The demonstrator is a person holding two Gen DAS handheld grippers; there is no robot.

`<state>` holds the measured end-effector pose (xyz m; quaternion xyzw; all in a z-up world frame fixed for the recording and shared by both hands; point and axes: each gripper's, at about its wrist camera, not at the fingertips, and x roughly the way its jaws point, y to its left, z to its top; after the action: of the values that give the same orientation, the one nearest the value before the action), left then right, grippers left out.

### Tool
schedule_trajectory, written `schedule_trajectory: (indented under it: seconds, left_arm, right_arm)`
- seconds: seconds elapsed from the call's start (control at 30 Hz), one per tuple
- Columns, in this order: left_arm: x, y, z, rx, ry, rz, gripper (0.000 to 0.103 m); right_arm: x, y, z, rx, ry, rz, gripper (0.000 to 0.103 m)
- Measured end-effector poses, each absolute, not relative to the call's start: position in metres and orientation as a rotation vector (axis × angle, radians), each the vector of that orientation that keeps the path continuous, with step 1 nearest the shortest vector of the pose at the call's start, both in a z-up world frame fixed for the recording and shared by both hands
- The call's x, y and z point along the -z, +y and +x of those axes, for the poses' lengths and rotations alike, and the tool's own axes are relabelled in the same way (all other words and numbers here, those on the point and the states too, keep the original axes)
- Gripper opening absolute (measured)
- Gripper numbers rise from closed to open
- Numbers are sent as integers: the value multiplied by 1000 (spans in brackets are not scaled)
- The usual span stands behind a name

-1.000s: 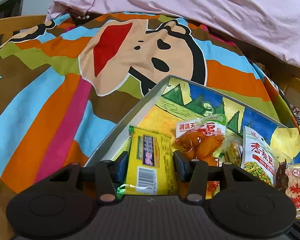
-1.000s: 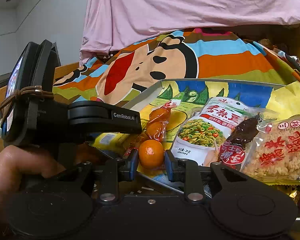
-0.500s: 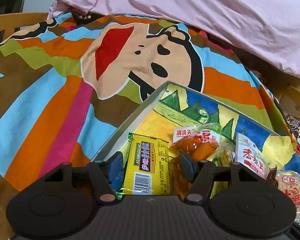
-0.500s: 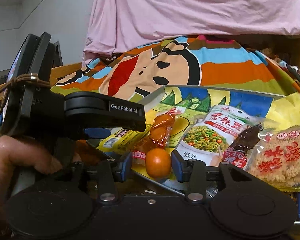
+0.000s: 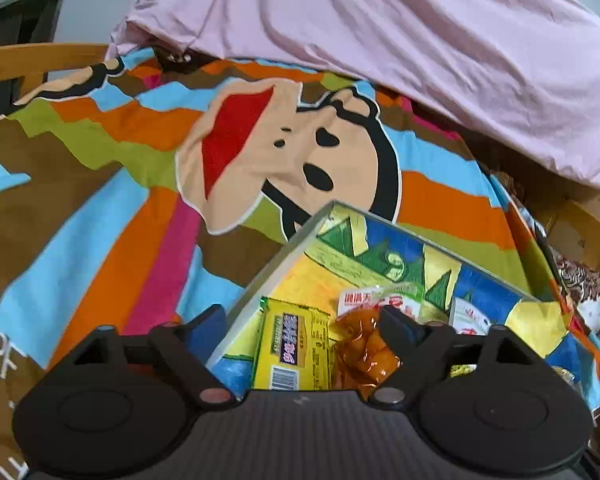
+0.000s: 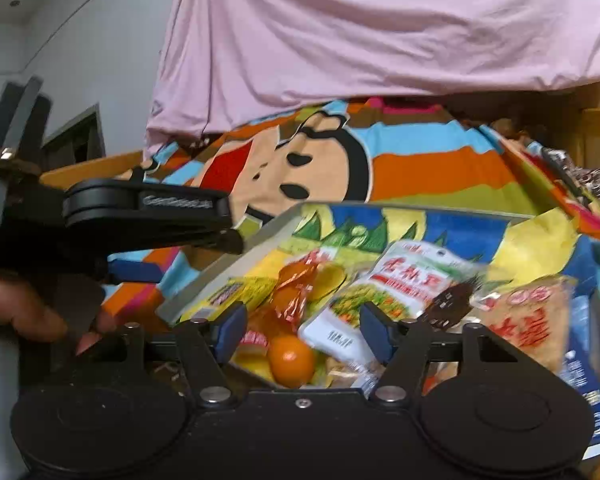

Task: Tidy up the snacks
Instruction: 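Open the left tool to drop the yellow bar while the right tool drops the orange, then withdraw both tools up and away from the tray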

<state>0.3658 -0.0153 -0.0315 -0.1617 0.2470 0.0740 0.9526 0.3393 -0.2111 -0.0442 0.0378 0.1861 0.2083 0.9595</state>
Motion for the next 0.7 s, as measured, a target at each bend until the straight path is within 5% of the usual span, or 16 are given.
schedule_trajectory:
  seconds: [0.7]
  left_arm:
    - [-31,-22,281,-159,398,-302,102]
  right_arm:
    - [-30,-272,276,-280,250,142,91]
